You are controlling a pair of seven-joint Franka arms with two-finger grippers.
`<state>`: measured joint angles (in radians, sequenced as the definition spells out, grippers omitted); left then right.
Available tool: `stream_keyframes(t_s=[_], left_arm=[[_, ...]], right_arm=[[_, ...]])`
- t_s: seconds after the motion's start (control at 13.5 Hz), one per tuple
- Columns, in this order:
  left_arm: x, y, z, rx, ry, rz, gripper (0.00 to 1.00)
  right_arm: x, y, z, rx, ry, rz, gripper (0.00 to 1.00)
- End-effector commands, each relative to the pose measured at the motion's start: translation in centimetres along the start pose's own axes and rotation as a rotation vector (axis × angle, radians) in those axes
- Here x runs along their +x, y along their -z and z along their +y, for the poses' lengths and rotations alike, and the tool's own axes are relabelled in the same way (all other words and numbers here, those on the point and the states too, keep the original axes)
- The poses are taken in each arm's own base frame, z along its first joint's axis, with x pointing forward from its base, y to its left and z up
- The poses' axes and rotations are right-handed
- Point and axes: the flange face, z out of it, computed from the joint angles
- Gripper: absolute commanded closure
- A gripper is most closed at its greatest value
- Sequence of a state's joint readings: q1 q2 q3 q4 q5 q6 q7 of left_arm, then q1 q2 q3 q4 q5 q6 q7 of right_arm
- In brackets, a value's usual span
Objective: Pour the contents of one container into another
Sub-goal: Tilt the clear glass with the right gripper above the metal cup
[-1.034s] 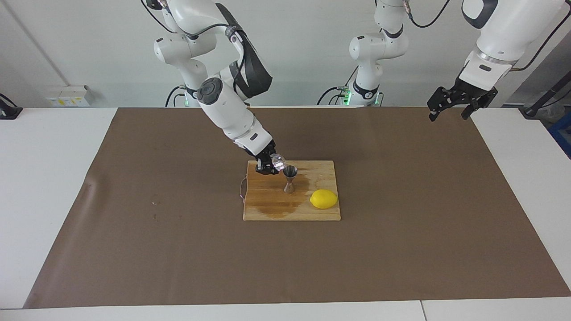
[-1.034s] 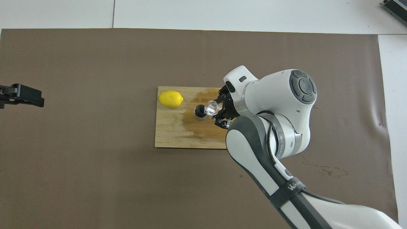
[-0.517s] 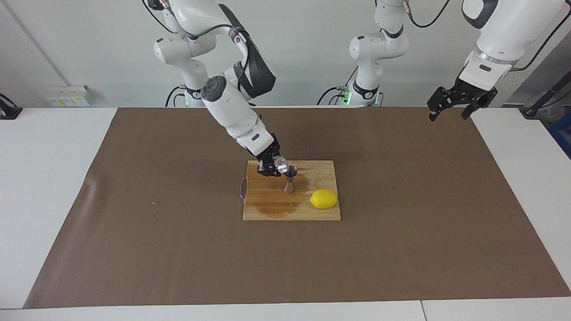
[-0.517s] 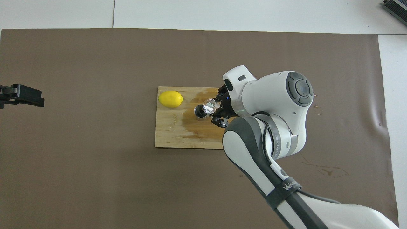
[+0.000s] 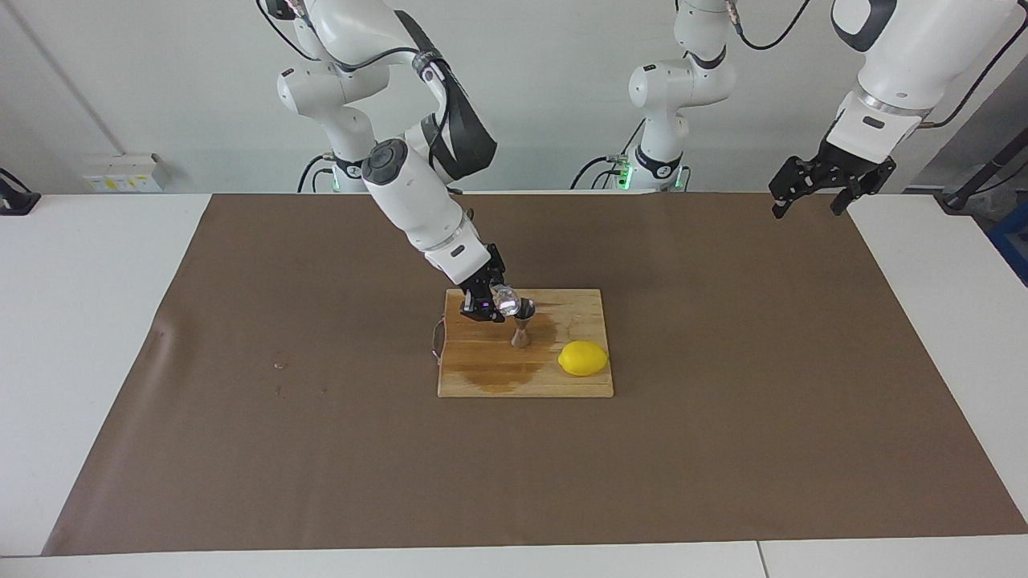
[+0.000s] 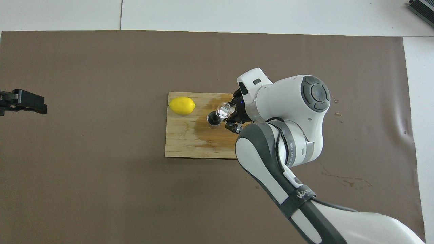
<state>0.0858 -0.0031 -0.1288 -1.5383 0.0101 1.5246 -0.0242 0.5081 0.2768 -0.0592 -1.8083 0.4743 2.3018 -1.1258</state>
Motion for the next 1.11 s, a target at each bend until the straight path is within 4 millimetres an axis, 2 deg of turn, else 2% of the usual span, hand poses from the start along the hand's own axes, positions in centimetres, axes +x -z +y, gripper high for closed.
stream_keyframes(t_s=[0.0,0.52,0.89,1.03], left_arm=[[-0.7,0.1,-0.3,0.012,-0.007,-0.005,0.0],[-0.7,0.1,-0.2,0.012,-0.008,-0.005,0.0],[-0.7,0.1,-0.2,0.012,-0.008,-0.006,0.0],[-0.7,0.1,-0.2,0.012,-0.008,-0.005,0.0]], right_arm=[[0.4,0.3,0.5,-0.012,-0.001,-0.031,1.0],[0.8,0.6,0.5,-0.016,-0.013,-0.085,1.0],[2.4,0.4,-0.5,-0.02,-0.009,-0.098,1.0],[3.2,0.4,-0.2,-0.035,-0.012,-0.112,1.0]])
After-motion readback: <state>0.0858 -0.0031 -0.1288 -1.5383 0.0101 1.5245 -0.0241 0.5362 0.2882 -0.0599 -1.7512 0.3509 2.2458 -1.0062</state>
